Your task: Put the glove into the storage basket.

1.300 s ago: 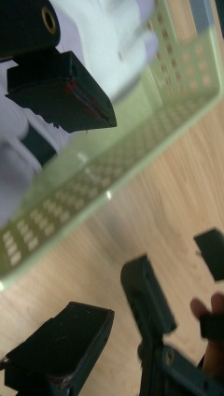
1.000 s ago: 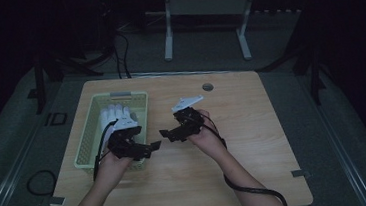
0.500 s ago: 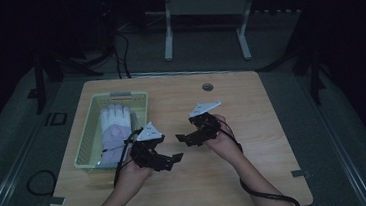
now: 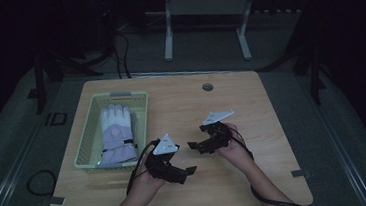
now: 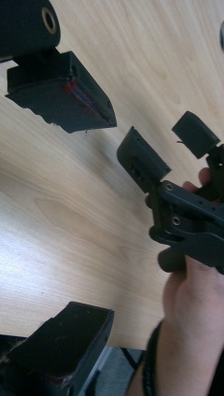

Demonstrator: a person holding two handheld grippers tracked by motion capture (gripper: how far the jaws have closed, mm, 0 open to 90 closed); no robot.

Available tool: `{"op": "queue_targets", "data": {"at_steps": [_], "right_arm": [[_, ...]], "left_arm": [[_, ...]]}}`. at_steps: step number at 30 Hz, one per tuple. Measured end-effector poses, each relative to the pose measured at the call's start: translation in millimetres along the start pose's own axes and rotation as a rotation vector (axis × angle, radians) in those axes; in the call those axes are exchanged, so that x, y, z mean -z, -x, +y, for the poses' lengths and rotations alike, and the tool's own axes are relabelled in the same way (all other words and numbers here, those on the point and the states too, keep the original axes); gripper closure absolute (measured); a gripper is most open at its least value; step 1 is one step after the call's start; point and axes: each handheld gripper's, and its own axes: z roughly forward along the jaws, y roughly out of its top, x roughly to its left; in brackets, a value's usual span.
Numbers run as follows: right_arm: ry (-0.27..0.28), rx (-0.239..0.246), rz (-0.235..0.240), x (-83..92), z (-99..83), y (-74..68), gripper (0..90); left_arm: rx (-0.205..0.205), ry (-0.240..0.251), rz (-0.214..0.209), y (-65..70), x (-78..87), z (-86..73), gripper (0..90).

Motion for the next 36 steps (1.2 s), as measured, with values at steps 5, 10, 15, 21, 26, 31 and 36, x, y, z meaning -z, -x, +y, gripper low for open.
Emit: {"op": "queue_targets", "data": {"at_steps": [5,10,15,21,26,31,36], "right_arm": [[-0.01,-0.006,0.003,2.3,-13.0,2.4,14.3],[-0.018,-0.006,-0.006,5.7,-28.0,3.1,14.4],[-0.02,-0.009,-0.008,9.2,-40.7,3.5,14.4],[-0.012,-0.005,-0.013,15.2,-61.7,5.5,14.4],[-0.005,-0.003,-0.016,24.0,-74.4,6.2,14.4],[-0.005,-0.009,-0.023,30.2,-87.4,7.7,14.3],[-0.024,-0.034,-0.03,35.8,-98.8,8.0,15.4]], "left_arm": [[-0.02,-0.018,-0.009,5.4,-8.9,-7.5,8.6],[-0.03,-0.033,-0.05,10.9,-20.6,-18.0,8.6],[-0.029,-0.014,-0.051,14.7,-29.0,-27.3,8.6],[-0.044,-0.012,-0.082,22.4,-41.7,-38.3,8.6],[-0.087,-0.022,-0.082,30.6,-51.4,-44.7,8.6],[-0.126,-0.027,-0.101,36.7,-56.5,-48.6,8.6],[-0.15,-0.027,-0.117,41.3,-59.0,-50.5,8.6]]}}
